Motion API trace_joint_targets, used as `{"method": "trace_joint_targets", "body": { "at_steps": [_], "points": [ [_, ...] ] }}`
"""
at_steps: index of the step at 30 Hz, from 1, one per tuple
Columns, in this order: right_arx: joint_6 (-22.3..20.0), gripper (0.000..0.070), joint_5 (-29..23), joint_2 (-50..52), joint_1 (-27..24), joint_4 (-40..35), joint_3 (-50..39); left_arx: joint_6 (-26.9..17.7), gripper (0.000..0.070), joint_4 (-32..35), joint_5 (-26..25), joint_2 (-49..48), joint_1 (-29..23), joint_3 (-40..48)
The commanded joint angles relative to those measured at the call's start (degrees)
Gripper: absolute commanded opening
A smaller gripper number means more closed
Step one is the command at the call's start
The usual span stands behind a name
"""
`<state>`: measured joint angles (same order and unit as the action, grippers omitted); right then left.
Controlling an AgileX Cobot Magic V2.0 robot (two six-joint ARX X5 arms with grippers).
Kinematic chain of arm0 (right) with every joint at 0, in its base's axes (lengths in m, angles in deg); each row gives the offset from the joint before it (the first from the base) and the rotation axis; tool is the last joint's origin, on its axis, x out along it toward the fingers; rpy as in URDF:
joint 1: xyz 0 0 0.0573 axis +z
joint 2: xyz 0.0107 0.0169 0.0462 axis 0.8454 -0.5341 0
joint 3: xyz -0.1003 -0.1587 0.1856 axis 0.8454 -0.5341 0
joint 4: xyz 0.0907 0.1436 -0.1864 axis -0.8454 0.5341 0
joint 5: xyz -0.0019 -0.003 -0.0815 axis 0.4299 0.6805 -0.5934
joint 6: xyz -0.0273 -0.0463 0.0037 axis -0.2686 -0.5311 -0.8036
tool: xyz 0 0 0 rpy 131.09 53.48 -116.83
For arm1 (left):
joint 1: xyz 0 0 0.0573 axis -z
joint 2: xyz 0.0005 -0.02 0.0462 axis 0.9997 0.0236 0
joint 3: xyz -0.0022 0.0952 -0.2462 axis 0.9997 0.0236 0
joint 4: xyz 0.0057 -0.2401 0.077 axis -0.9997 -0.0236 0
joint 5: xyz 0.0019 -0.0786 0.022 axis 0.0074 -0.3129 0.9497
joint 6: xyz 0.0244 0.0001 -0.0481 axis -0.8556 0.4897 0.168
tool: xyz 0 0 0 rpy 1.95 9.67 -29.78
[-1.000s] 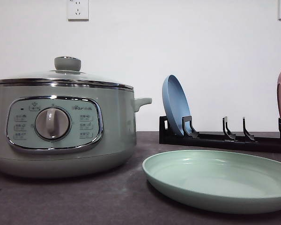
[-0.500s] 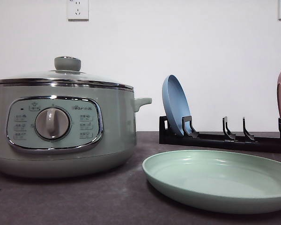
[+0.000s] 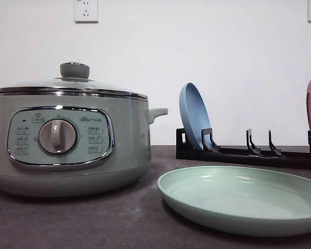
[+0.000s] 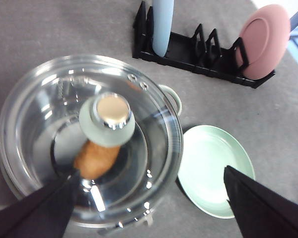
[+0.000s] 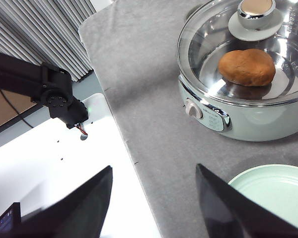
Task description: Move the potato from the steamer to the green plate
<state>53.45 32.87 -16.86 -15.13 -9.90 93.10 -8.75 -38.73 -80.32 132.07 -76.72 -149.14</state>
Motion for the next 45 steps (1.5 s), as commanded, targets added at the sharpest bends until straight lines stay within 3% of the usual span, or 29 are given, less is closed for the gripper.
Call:
{"method": "trace_joint_targets", "body": {
  "at_steps": [1, 9, 18, 38, 42, 45],
  "points": [
    [-1.04, 0.0329, 0.14, -0.57, 0.33, 0.06, 0.98, -1.79, 0.0594, -1.66, 2.17, 4.35, 1.42, -4.92],
    [-2.21, 0.0329, -0.09, -0.57, 0.33, 1.95, 0.98, -4.26, 0.0592, -9.54, 12.25, 20.8, 7.55, -18.67],
    [-2.32, 0.0329, -0.09, -0.57, 0.33, 2.24, 0.98, -5.43, 0.0591, -11.77, 19.12, 33.07, 11.3, -24.23],
    [-2.32, 0.0329, -0.09, -0.57, 0.33, 2.41, 0.98, -5.7, 0.0582, -11.45, 20.06, 41.04, 11.84, -24.44],
    [-2.32, 0.0329, -0.11, -0.57, 0.33, 2.41, 0.98, -5.7, 0.0508, -11.56, 20.06, 41.09, 11.84, -24.44],
    [-2.32, 0.0329, -0.11, -0.57, 0.33, 2.41, 0.98, -5.7, 0.0499, -12.07, 20.06, 41.09, 11.84, -24.44]
  ]
}}
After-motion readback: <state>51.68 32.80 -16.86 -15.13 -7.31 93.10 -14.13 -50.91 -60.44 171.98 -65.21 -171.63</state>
